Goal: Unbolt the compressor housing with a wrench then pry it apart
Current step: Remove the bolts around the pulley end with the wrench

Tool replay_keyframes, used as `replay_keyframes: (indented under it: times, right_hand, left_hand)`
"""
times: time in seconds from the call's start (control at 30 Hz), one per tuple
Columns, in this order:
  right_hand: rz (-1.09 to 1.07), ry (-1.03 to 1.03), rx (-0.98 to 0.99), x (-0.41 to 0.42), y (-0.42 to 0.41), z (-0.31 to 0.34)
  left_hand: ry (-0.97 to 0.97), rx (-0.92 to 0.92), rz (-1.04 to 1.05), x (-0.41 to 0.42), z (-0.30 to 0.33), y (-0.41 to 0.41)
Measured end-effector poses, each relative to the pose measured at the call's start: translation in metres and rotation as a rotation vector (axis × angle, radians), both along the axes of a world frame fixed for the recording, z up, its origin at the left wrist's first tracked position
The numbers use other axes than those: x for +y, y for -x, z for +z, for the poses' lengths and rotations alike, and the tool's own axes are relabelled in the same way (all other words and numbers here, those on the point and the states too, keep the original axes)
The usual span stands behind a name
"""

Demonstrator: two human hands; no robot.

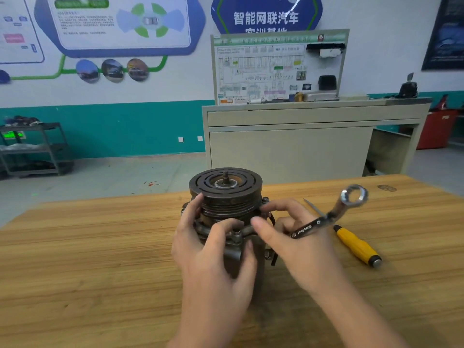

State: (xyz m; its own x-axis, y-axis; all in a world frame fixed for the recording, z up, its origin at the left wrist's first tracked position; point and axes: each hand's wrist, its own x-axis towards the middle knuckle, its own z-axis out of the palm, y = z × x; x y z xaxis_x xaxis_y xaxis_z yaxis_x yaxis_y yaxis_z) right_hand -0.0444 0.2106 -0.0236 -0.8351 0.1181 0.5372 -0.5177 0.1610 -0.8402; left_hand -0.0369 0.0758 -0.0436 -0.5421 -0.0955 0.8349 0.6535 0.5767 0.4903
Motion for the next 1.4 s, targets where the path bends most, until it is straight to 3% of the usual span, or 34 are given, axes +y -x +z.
replay_keyframes:
  times: [0.3,0.43,0.7,0.8,0.93,1.1,1.17,1.27,1.4]
  right_hand:
    - [-0.032,-0.079,-0.036,0.0,0.0,-0.002]
    - [0.038,0.006,-0.039,0.0,-0.002,-0.001]
    - [-0.074,0.03,0.055,0.004,-0.002,0.01]
    - [-0.006,0.08,0.123,0.01,-0.008,0.018]
    - [0.1,-0.011,0.085,0.0,-0.015,0.017]
    - [0.159,0.013,0.122,-0.005,-0.019,0.015]
    - [0.157,0.11,0.12,-0.002,-0.022,0.017]
    - [0.167,0.389,0.135,0.003,-0.026,0.02]
    - [0.082,0.556,0.112,-0.011,-0.031,0.014]
  left_hand:
    - [-0.022,-0.015,-0.021,-0.001,0.001,-0.001]
    - [-0.028,-0.007,-0.035,-0.001,0.001,-0.001]
    - [-0.051,-0.007,-0.043,-0.001,0.002,-0.003]
    - [-0.048,-0.007,-0.039,-0.001,0.003,-0.003]
    - [0.004,0.001,-0.013,-0.003,0.006,-0.004]
    - [0.027,0.029,-0.125,-0.015,0.018,-0.007]
    - [-0.019,0.015,-0.038,-0.038,0.022,-0.002]
    - [-0.107,-0.306,0.187,-0.091,0.021,0.022]
    - [0.295,-1.017,0.496,-0.132,-0.015,0.06]
